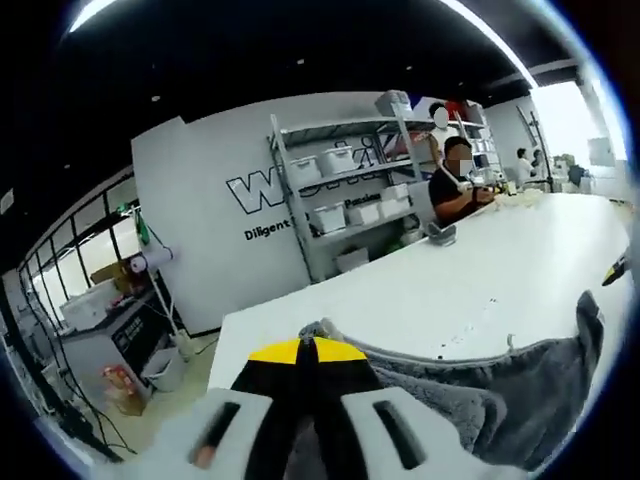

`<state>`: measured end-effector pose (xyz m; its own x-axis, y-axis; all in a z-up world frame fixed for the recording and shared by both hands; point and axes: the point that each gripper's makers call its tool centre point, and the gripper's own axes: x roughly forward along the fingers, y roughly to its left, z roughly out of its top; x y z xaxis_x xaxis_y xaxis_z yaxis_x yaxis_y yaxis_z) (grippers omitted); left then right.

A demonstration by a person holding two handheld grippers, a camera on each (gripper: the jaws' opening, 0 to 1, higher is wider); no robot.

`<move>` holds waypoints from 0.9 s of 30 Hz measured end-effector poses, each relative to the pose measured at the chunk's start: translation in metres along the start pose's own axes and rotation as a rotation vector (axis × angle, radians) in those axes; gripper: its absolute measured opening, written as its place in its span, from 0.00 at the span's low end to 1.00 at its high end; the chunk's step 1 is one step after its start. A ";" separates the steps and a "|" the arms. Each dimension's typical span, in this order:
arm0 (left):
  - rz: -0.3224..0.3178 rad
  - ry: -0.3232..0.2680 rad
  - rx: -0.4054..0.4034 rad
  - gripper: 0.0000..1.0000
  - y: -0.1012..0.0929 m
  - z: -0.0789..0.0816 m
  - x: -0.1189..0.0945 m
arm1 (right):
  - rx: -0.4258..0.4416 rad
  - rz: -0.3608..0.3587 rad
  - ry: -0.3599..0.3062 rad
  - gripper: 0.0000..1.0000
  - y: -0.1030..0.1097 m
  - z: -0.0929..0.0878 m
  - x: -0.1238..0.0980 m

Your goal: Fold the towel on the table until its edges align and the towel forms a compact rectangular stack.

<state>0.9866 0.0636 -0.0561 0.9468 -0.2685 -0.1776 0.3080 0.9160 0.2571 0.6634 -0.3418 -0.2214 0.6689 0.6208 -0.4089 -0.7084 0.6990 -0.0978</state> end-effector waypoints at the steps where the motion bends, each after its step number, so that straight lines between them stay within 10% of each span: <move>1: 0.021 0.016 0.001 0.04 0.005 -0.008 0.008 | 0.002 -0.004 0.007 0.99 -0.002 -0.001 0.000; 5: 0.102 0.118 0.134 0.04 0.019 -0.038 0.026 | 0.011 -0.010 0.017 0.99 -0.005 -0.004 0.002; 27: 0.092 0.376 0.050 0.04 0.013 -0.193 0.050 | 0.017 -0.014 0.053 0.99 -0.008 -0.012 0.009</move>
<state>1.0203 0.1197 -0.2452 0.8731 -0.0492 -0.4850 0.2364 0.9128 0.3329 0.6725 -0.3463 -0.2350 0.6659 0.5911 -0.4551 -0.6945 0.7140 -0.0886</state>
